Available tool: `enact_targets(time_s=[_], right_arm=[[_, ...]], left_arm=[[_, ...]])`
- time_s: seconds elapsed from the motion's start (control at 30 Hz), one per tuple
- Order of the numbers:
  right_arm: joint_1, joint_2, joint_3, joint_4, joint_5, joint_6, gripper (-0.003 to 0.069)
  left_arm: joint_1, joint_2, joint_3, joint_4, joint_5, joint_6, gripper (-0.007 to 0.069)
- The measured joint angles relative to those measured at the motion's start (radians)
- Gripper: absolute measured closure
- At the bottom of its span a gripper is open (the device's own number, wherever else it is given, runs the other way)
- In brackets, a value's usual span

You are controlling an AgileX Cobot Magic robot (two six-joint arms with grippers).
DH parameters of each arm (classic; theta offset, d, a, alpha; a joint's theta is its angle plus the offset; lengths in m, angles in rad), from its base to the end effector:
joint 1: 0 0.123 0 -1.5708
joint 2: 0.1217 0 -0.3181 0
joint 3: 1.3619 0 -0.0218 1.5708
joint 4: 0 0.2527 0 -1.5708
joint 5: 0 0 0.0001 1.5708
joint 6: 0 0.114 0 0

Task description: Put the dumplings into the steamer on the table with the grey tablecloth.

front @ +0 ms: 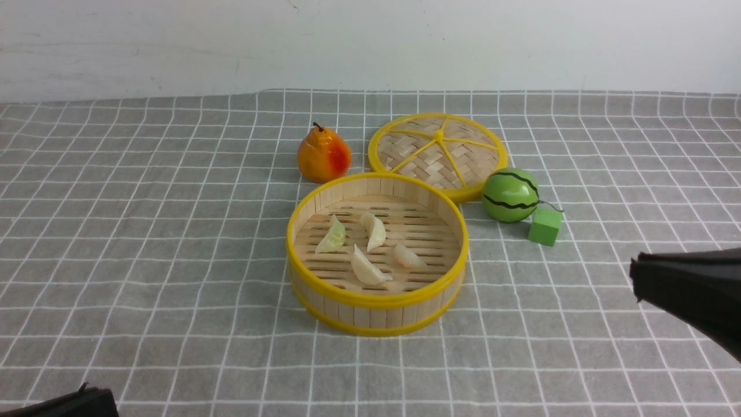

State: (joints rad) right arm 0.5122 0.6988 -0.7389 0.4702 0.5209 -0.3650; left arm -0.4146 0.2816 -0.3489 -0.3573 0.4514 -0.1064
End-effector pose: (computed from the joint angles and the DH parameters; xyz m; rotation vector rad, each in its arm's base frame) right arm 0.1055 0.0888 0.3717 -0.5977 1.8587 0.5931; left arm 0.0500 -0.0410 0.2779 0.0956 1.9005 -0.7246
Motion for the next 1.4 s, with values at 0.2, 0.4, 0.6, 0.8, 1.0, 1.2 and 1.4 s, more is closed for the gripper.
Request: enact_targets(time_s=[0.2,0.4,0.6,0.8,1.0,1.2,1.4], right_arm=[[0.0,-0.035,0.002,-0.021,-0.007,-0.001,0.068],[0.0,-0.086,0.097,-0.025,-0.094,0.001,0.068],[-0.105,-0.337,0.437,-0.135,-0.343,0.197,0.068],[-0.354,-0.565,0.625,-0.326,-0.325,0.406,0.068],[-0.525,-0.7,0.75,-0.429,-0.257,0.505,0.068],[-0.572,-0.709,0.765,-0.451,-0.182,0.509,0.068],[-0.572,-0.709,0.757,-0.453,-0.141,0.509,0.068]], left_arm=[[0.0,0.0,0.0,0.0,0.0,0.0,0.0564],[0.0,0.0,0.0,0.0,0.0,0.0,0.0554],[0.0,0.0,0.0,0.0,0.0,0.0,0.0547],[0.0,0.0,0.0,0.0,0.0,0.0,0.0541],[0.0,0.0,0.0,0.0,0.0,0.0,0.0533],[0.0,0.0,0.0,0.0,0.0,0.0,0.0531],[0.0,0.0,0.0,0.0,0.0,0.0,0.0522]])
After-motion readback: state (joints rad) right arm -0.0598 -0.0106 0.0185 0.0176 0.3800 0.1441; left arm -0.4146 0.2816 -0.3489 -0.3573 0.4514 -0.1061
